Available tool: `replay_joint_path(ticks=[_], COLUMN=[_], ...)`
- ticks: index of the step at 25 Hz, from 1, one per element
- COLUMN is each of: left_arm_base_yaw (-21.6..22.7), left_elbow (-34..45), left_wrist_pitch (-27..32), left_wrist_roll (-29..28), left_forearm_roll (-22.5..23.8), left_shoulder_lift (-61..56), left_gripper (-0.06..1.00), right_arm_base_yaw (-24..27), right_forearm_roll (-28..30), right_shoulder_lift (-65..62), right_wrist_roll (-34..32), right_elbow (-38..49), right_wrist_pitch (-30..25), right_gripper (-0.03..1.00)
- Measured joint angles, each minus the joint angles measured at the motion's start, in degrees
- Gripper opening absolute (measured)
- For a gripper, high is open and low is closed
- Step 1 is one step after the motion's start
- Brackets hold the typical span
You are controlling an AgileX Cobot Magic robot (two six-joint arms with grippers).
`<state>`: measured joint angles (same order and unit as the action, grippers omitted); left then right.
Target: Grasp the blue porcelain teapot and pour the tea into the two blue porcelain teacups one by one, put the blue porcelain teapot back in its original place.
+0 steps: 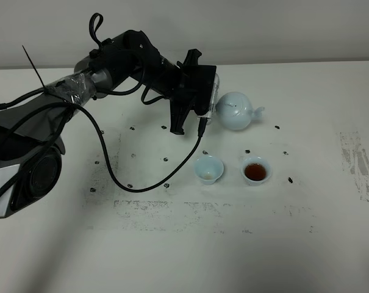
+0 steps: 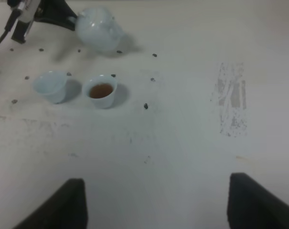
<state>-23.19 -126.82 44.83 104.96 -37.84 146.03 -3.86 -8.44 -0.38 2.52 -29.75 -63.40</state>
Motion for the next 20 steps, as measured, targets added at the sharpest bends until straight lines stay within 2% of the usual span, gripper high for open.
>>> replay_joint_path(ticks=[17, 20], left_arm_base_yaw=[0.0, 0.0], left_elbow=[0.0, 0.0], left_wrist_pitch=[-0.2, 0.0], left_wrist_roll=[-0.1, 1.8], left_forearm_roll=[-0.2, -0.2], left_shoulder_lift=[1.4, 0.9], left_gripper=[0.01, 0.01], right_arm_base_yaw=[0.0, 0.0], right_forearm_roll=[0.0, 0.0], right_shoulder_lift=[0.0, 0.0], right_wrist_roll=[0.0, 0.0], right_elbow=[0.0, 0.0], right_wrist_pitch=[0.0, 0.0], right_gripper=[0.59, 0.59])
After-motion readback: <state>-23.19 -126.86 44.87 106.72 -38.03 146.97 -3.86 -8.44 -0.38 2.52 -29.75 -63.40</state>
